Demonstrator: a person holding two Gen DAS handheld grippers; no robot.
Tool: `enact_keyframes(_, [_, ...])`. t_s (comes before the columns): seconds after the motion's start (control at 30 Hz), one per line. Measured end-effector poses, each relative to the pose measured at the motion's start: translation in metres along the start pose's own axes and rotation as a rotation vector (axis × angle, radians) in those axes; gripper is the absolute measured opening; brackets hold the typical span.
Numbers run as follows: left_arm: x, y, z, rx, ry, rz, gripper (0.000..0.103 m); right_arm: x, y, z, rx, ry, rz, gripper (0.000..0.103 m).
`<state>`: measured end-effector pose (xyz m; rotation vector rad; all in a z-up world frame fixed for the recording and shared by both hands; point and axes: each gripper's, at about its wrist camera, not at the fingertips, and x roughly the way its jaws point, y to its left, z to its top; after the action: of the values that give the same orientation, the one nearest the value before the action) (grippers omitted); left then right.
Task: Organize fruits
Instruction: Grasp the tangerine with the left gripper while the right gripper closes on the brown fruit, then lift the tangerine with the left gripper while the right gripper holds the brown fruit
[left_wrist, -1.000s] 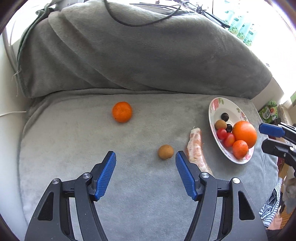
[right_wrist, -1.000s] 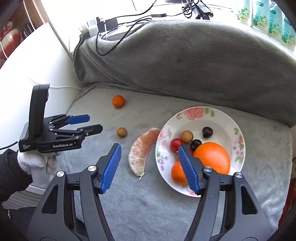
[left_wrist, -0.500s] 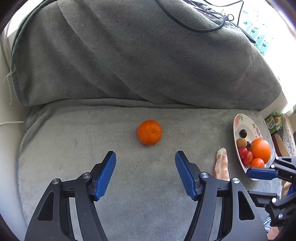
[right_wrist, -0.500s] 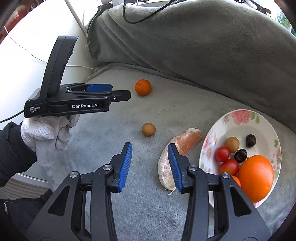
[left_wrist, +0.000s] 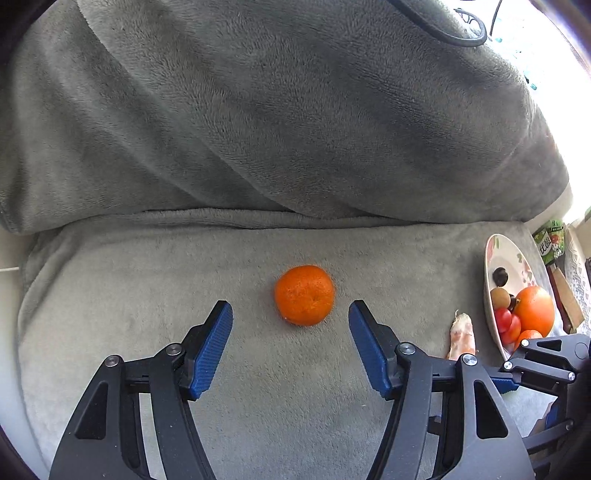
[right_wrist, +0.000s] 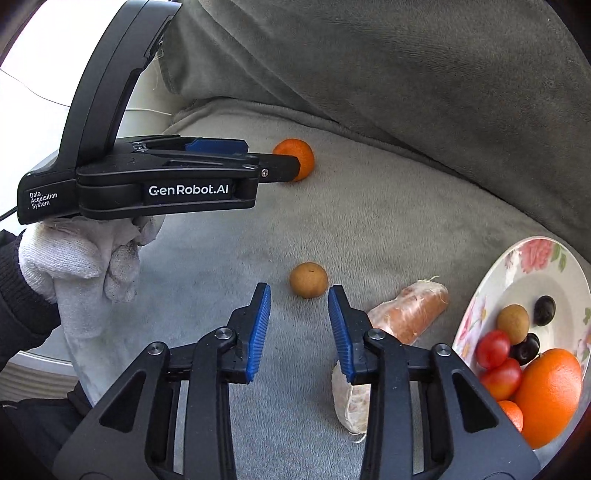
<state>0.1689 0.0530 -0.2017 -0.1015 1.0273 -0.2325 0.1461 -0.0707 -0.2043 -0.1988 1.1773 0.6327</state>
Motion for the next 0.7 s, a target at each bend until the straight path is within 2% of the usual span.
enact_keyframes(0.23, [0.014,-0.009,0.005,0.014,0.008,-0.002,0.061,0.011,0.0,0.006,-0.004,0.021,-0.002,0.034])
enact_keyframes(0.37, [0.022,-0.015,0.008,0.015,0.012,0.0,0.059,0.018,0.001,0.007,-0.011,0.037,-0.01,0.029])
enact_keyframes(0.53, [0.027,-0.016,0.011,0.025,0.019,0.006,0.051,0.025,0.003,0.013,-0.02,0.053,-0.018,0.027])
enact_keyframes(0.63, [0.028,-0.015,0.011,0.023,0.022,0.003,0.041,0.028,0.006,0.016,-0.026,0.056,-0.017,0.027])
enact_keyframes(0.7, [0.028,-0.015,0.012,0.028,0.022,0.002,0.038,0.03,0.008,0.019,-0.034,0.057,-0.022,0.027])
